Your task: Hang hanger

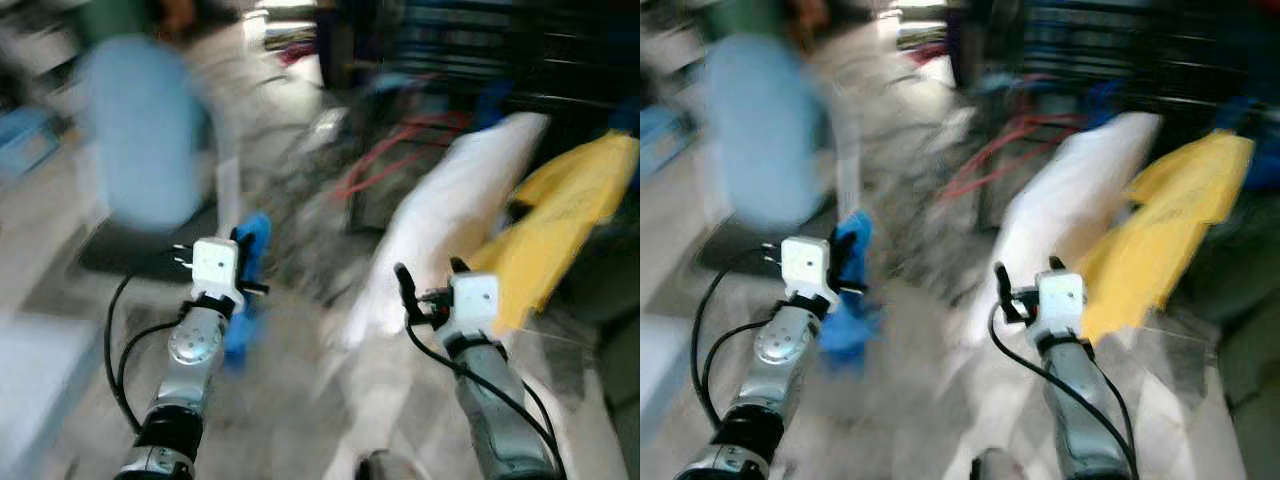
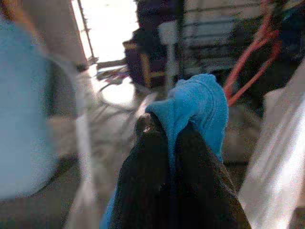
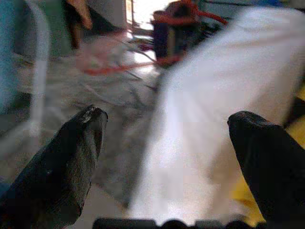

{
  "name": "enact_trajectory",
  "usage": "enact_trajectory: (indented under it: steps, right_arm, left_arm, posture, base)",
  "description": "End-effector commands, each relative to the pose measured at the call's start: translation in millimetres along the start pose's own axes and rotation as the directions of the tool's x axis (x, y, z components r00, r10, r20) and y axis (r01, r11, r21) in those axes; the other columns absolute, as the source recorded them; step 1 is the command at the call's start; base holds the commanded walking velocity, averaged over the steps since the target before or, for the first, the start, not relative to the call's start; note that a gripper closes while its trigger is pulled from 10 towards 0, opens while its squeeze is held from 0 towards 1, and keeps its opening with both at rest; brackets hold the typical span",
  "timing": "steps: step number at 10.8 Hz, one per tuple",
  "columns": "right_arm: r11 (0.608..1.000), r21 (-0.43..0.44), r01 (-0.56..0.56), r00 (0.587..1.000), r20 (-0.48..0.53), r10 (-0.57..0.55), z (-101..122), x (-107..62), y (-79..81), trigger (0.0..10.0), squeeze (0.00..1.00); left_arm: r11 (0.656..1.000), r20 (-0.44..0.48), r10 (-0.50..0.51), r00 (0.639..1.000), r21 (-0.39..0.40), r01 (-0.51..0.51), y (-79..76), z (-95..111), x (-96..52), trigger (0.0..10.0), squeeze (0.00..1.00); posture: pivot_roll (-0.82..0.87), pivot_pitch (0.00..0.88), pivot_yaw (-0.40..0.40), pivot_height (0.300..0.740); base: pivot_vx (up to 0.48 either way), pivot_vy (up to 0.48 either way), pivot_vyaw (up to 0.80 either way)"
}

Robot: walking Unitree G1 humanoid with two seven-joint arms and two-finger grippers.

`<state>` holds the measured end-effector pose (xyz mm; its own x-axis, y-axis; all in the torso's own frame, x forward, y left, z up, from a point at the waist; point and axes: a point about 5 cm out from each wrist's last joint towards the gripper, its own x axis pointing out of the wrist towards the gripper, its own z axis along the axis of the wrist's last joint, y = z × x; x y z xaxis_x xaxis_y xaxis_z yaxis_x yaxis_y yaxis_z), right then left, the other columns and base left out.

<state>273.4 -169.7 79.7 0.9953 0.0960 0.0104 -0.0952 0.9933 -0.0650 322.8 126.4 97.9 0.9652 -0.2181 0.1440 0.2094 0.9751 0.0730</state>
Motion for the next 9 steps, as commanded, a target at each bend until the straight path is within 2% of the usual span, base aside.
enact_trajectory:
  steps: [1,3,7,9]
  right_arm:
    - [1.000,0.005,0.016,1.000,0.006,-0.016,2,1.4,-1.0,10.0,0.00]
    - [1.000,-0.004,0.027,1.000,0.006,-0.027,3,1.2,-3.7,10.0,0.00]
    - [0.999,-0.020,0.046,0.999,0.006,-0.046,3,1.2,-8.2,10.0,0.00]
    - [0.999,-0.021,0.049,0.999,0.005,-0.049,2,1.4,-7.6,10.0,0.00]
  left_arm:
    - [1.000,0.003,-0.020,1.000,0.014,0.020,0.3,1,-0.1,10.0,0.00]
    - [0.999,-0.002,-0.039,0.999,-0.005,0.039,-5.2,1,3.8,10.0,0.00]
    - [0.997,-0.031,-0.067,0.997,-0.039,0.066,-14.5,-3,7.1,10.0,0.00]
    - [0.996,-0.046,-0.072,0.996,-0.052,0.069,-15.7,-5,7.8,10.0,0.00]
  posture:
    - [-0.15,0.096,0.033,0.740]
    - [-0.17,0.087,0.038,0.740]
    - [-0.18,0.077,0.039,0.740]
    - [-0.18,0.077,0.039,0.740]
  base:
    - [0.442,0.000,0.00]
    - [0.424,0.126,0.00]
    - [0.266,0.398,0.00]
    - [0.000,0.439,0.00]
